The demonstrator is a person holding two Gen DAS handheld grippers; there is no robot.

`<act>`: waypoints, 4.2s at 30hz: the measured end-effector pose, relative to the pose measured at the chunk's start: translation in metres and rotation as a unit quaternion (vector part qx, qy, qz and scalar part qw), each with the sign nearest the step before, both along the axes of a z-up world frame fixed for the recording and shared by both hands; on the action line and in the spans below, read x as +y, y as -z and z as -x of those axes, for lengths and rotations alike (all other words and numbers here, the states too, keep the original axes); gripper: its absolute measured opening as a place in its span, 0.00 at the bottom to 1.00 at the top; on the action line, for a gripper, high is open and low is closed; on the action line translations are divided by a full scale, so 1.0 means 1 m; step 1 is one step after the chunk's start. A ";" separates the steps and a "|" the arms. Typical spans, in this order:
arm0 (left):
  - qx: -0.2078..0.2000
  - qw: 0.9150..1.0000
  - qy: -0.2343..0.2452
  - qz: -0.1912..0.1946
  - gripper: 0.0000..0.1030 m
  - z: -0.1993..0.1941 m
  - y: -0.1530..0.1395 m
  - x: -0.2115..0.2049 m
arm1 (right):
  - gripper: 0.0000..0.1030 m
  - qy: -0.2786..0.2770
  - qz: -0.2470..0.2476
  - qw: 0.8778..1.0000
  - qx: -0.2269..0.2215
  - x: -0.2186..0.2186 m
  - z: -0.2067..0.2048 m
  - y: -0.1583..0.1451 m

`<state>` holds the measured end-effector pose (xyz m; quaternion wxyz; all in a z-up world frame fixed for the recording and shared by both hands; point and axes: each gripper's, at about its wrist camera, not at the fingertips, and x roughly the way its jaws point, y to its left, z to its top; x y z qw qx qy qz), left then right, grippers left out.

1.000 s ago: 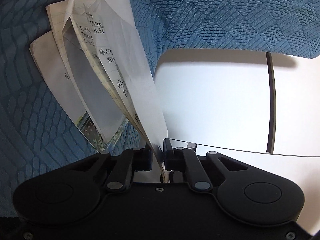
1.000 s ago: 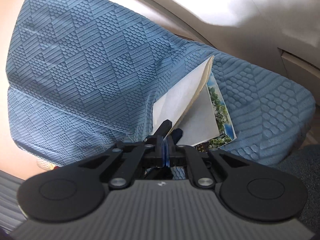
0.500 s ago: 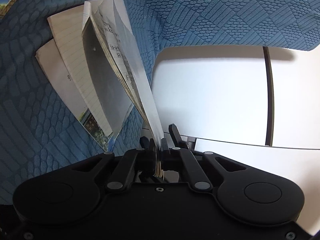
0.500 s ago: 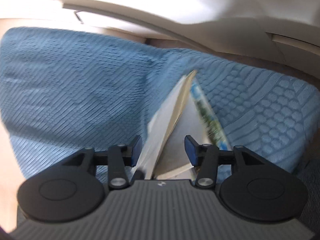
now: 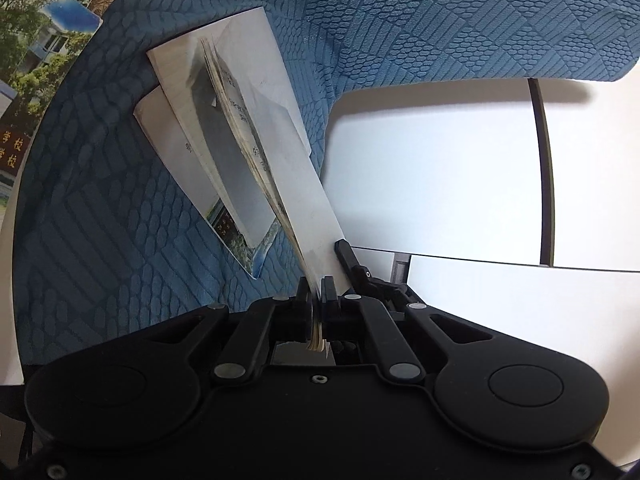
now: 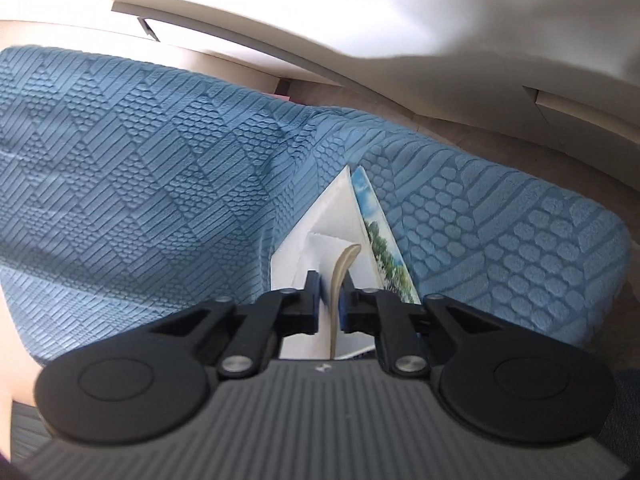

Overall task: Organize objects
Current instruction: 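Lift the white papers upright with both grippers, then carry the held papers in both grippers onto the book stack, then lower the papers onto the stack and open both grippers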

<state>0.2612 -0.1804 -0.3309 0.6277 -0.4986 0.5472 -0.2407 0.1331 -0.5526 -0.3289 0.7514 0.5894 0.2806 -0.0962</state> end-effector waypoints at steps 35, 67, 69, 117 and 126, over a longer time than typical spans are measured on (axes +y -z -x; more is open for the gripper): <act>-0.119 0.992 -0.026 -0.035 0.08 0.068 -0.188 0.155 | 0.06 -0.091 0.152 0.979 -0.098 0.146 0.037 -0.186; -0.112 0.981 -0.087 -0.131 0.09 0.088 -0.116 0.256 | 0.07 -0.265 0.311 0.912 -0.034 0.291 -0.008 -0.140; -0.106 0.980 -0.084 -0.146 0.09 0.086 -0.109 0.256 | 0.07 -0.272 0.314 0.909 -0.029 0.296 -0.010 -0.132; -0.069 0.939 -0.053 -0.334 0.37 0.107 -0.100 0.231 | 0.41 -0.298 0.357 0.882 0.077 0.305 0.008 -0.098; -0.151 0.920 -0.060 -0.358 0.40 0.122 -0.169 0.220 | 0.41 -0.279 0.371 0.885 -0.002 0.297 0.015 -0.164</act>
